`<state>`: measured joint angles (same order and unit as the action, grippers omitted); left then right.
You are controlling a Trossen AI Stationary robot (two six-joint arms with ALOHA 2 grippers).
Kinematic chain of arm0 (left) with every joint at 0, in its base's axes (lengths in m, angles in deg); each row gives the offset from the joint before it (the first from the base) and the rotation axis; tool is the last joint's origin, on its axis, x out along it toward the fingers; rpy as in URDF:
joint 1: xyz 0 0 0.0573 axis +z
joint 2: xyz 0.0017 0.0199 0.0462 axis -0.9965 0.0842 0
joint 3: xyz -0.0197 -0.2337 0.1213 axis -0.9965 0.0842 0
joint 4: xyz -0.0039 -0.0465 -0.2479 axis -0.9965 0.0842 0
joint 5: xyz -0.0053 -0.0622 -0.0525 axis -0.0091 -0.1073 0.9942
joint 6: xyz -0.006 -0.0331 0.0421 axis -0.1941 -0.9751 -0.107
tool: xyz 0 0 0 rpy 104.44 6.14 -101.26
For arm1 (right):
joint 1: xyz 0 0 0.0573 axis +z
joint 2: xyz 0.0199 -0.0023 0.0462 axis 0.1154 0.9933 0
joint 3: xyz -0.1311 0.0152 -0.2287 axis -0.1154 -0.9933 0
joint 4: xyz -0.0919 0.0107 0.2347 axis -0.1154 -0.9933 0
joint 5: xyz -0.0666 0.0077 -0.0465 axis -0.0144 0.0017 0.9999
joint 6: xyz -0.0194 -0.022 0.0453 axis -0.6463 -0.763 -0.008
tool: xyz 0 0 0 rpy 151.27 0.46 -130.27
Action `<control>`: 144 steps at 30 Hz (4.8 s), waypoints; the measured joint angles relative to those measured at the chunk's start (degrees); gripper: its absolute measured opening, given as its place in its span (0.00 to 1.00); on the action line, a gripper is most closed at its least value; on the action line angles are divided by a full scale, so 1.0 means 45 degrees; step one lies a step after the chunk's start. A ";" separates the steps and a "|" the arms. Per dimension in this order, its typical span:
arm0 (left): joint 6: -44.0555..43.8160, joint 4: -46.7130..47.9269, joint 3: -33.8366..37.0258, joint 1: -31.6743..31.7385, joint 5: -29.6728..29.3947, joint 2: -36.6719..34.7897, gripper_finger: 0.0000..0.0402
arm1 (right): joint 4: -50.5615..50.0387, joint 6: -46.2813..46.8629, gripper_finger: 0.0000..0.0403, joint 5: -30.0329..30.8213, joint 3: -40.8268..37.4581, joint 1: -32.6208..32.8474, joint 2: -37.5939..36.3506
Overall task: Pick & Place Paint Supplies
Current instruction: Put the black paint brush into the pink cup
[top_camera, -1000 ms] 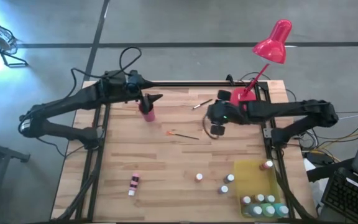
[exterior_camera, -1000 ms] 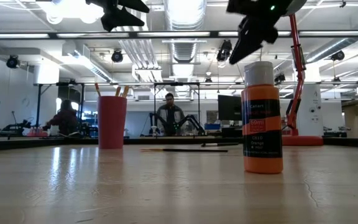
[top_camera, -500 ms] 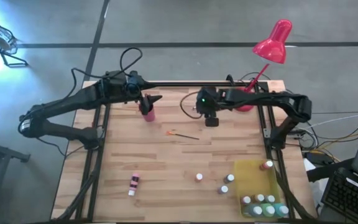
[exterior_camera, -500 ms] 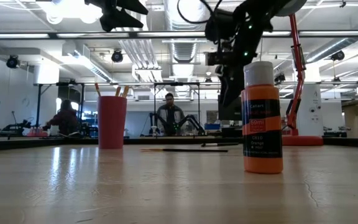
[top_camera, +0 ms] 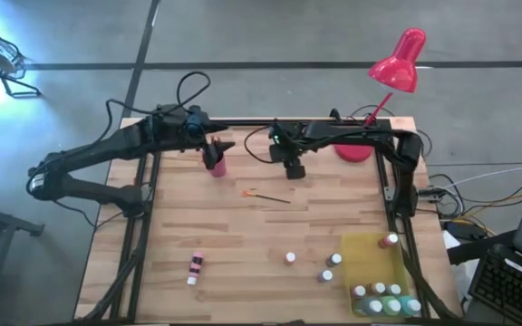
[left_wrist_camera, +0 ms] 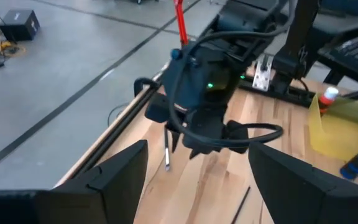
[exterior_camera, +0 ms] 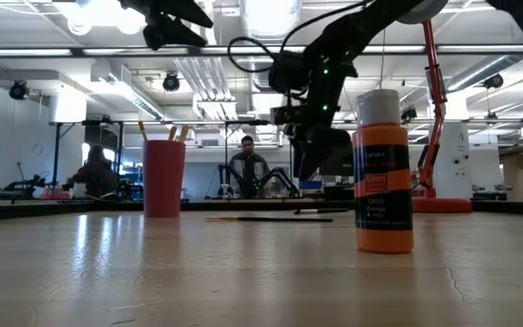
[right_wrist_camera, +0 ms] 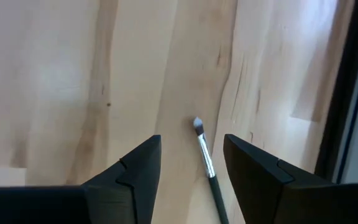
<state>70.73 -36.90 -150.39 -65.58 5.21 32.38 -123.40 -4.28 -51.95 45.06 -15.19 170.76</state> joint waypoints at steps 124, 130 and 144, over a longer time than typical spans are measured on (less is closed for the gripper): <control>0.3878 -1.3884 0.2232 -0.3486 0.1343 0.4066 0.71 | 1.1171 0.7078 0.02 -0.2929 -0.5566 0.4486 -0.9686; 0.3808 -1.2721 0.0531 -0.3691 0.1285 0.5171 0.71 | 1.1143 0.6999 0.02 -0.2928 -0.5587 0.4491 -0.9644; 0.3560 -1.1234 -0.0651 -0.3920 0.1450 0.5581 0.71 | 1.1047 0.6690 0.02 -0.2934 -0.5403 0.4491 -0.9667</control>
<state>86.75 -87.45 -153.32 -83.21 11.73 57.50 -73.69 25.83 -65.16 20.75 5.02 127.26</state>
